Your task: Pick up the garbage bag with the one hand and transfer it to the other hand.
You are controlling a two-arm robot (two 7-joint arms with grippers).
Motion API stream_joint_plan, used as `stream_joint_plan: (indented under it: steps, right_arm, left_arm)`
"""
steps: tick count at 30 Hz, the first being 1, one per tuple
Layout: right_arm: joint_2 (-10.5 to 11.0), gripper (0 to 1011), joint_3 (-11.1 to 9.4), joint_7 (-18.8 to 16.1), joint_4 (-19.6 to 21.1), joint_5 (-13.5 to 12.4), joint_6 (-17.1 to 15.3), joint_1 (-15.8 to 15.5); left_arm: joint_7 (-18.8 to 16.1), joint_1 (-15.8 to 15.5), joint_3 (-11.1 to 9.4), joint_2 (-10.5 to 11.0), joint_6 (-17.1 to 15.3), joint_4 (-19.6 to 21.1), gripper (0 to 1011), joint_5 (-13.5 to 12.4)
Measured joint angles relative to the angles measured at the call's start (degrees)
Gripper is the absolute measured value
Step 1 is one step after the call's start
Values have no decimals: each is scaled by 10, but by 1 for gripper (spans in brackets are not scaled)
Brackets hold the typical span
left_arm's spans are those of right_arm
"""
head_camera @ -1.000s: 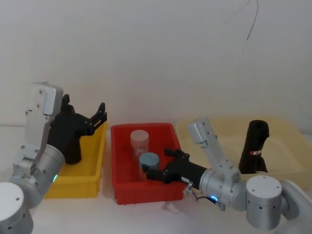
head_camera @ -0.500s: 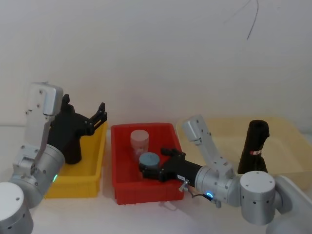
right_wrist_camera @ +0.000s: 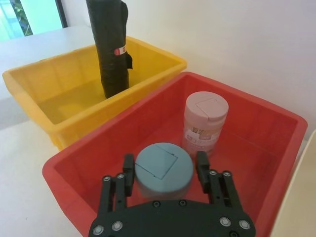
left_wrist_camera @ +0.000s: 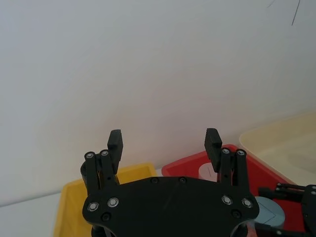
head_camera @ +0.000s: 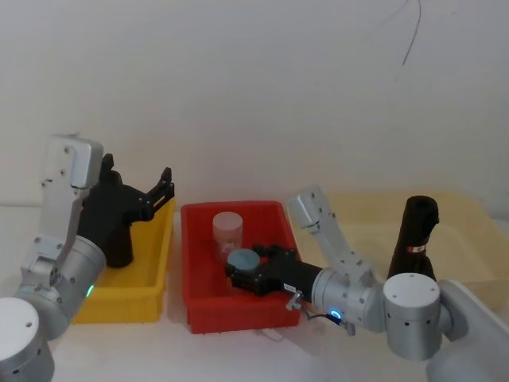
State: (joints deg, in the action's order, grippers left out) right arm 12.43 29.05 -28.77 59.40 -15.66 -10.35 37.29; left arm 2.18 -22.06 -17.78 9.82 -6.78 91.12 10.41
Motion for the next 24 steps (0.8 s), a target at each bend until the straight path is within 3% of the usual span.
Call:
stream_joint_plan:
  steps: [4,16,24]
  right_arm:
    - [0,667,0,1,0,1,-3,2]
    - [5,663,-8,9,26,-2,-8,2]
    - [15,664,-28,22,69,-15,-6,0]
  left_arm:
    - [0,0,0,0,0,0,1000,0]
    - [0,0,0,0,0,0,1000,0]
    - [0,0,0,0,0,0,1001,0]
